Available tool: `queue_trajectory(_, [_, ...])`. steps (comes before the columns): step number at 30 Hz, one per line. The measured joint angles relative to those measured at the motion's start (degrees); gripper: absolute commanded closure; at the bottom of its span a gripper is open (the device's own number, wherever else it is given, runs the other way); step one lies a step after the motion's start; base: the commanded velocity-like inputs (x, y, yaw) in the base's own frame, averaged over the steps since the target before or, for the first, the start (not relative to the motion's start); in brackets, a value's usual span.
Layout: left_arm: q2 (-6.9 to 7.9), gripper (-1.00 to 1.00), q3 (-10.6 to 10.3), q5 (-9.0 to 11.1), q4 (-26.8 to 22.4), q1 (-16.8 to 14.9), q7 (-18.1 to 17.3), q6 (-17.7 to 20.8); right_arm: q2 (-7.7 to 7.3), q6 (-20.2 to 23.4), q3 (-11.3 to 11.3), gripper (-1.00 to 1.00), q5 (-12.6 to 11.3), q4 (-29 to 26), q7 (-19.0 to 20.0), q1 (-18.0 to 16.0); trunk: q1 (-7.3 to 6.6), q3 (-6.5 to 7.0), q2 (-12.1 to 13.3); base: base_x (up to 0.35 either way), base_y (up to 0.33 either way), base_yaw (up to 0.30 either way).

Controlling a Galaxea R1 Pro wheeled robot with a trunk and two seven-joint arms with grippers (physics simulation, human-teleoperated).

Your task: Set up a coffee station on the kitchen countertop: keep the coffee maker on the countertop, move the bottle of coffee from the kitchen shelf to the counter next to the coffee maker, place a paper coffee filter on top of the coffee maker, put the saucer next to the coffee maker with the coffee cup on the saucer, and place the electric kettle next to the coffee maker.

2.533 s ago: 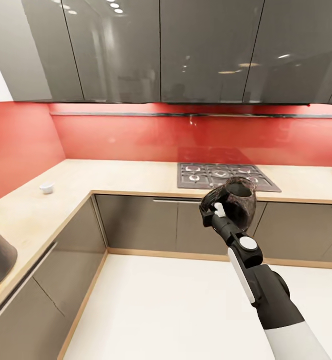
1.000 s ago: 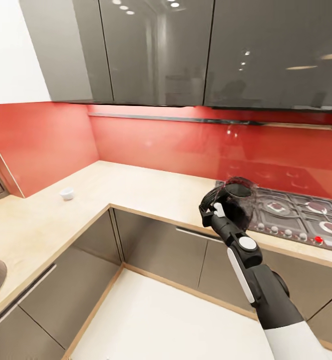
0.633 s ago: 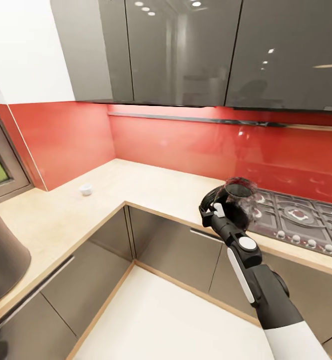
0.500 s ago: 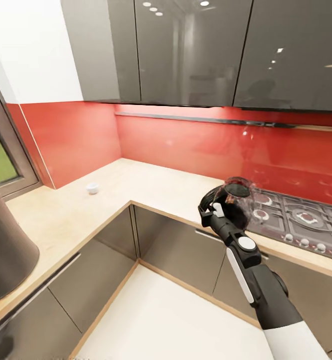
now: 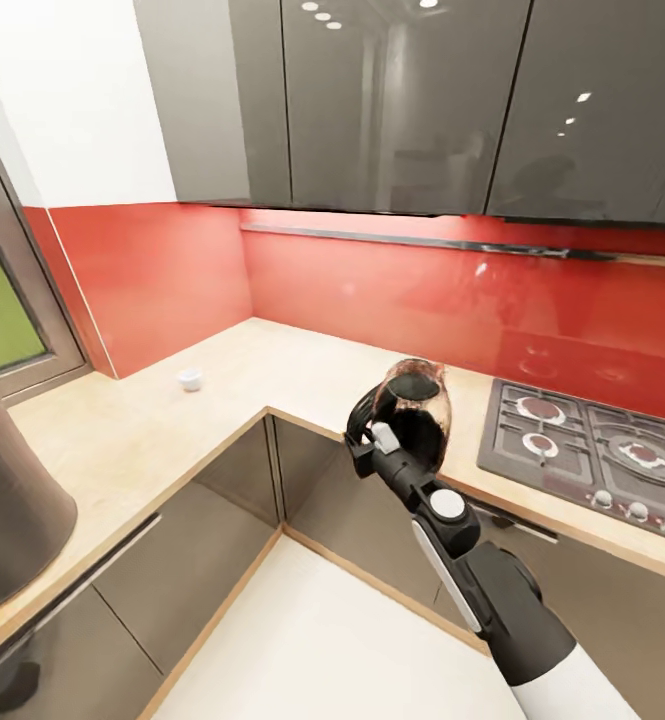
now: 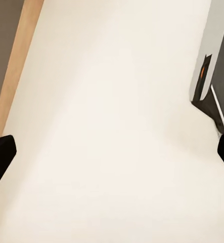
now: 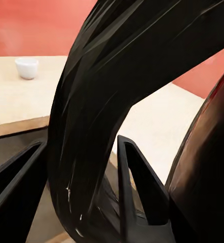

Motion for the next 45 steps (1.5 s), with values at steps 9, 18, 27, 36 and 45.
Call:
queue_trajectory(9, [-1.09,-1.00,0.00,0.00,0.08,0.07,0.03,3.63,-0.09,0.00,0.06,1.00,-0.03,-0.42,0.06,0.01,0.00,0.00,0.00,0.268,-0.166,0.000])
queue_trajectory(18, [-0.88,-1.00,-0.03,-0.07,-0.02,0.26,0.13,4.60,-0.34,0.06,0.01,1.00,-0.08,-1.82,0.07,0.00,0.00,0.00,0.00,0.277,-0.166,0.076])
queue_trajectory(27, [-0.76,-1.00,-0.10,-0.08,-0.03,0.28,0.14,4.52,-0.35,0.08,0.00,1.00,-0.08,-1.85,0.07,0.00,0.00,0.00,0.00,0.260,-0.166,0.268])
queue_trajectory(36, [-0.87,-1.00,-0.11,-0.07,-0.03,0.27,0.15,4.38,-0.35,0.07,0.06,1.00,-0.15,-1.83,0.07,0.00,0.02,0.00,0.01,0.076,-0.052,0.278])
queue_trajectory(45, [-1.02,-1.00,-0.11,-0.01,-0.11,0.25,0.07,4.08,-0.35,0.08,0.06,1.00,-0.15,-1.83,0.06,0.00,0.03,0.00,0.01,0.002,-0.001,0.278])
